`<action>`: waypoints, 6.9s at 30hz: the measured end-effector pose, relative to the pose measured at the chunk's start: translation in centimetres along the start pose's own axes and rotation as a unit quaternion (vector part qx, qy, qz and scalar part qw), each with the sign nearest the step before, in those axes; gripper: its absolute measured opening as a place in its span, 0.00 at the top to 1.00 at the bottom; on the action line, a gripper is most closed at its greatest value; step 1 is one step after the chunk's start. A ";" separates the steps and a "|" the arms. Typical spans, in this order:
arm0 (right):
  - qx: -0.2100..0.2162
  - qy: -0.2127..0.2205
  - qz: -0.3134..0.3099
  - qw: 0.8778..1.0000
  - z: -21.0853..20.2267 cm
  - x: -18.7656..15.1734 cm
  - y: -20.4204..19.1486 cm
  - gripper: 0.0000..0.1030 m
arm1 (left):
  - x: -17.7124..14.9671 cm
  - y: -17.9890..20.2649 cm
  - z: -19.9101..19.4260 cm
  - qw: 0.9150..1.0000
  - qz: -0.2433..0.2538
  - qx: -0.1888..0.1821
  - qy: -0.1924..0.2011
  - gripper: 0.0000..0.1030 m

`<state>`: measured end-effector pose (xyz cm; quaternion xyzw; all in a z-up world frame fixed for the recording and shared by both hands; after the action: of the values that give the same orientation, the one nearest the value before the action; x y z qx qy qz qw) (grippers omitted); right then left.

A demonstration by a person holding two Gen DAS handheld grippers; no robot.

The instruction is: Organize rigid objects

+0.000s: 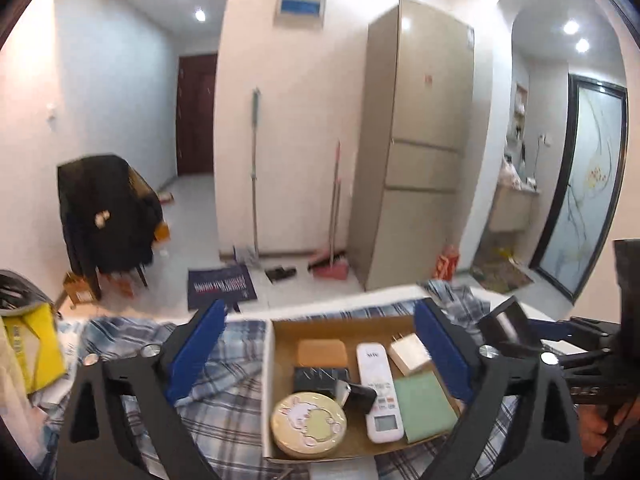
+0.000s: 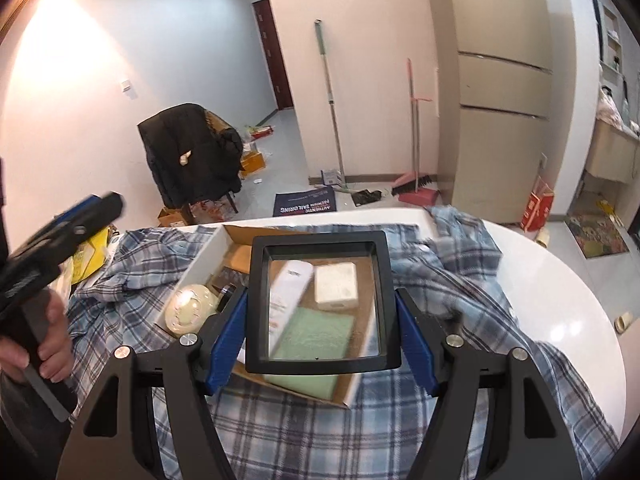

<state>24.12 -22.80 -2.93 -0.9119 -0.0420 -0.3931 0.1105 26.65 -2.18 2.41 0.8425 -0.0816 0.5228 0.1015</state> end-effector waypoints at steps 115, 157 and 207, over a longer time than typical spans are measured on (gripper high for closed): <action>-0.042 0.004 -0.026 0.999 -1.6 -9.9 1.4 0.06 | -21.6 -0.6 -3.1 0.962 -0.006 0.021 -0.273 0.88; -0.020 -0.003 -0.035 0.999 -1.8 -10.5 0.4 0.06 | -21.0 -2.1 -5.0 0.974 -0.095 -0.012 -0.204 0.81; -0.007 -0.014 -0.033 0.999 -1.6 -10.8 0.3 0.06 | -22.2 2.1 -4.4 0.970 0.012 -0.031 -0.241 0.81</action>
<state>15.63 -23.32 -9.78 -0.9162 -0.0708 -0.3838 0.0910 12.55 -2.41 -15.46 0.9390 -0.1299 0.3027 0.0987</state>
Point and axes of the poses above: each gripper's, at about its wrist camera, not at the fingertips, and z roughly the way its jaws point, y to its right, x to its top, the point moved 8 cm from there along z, roughly the way its jaws point, and after that the axes turned 1 degree about -y, right-handed, at the moved point
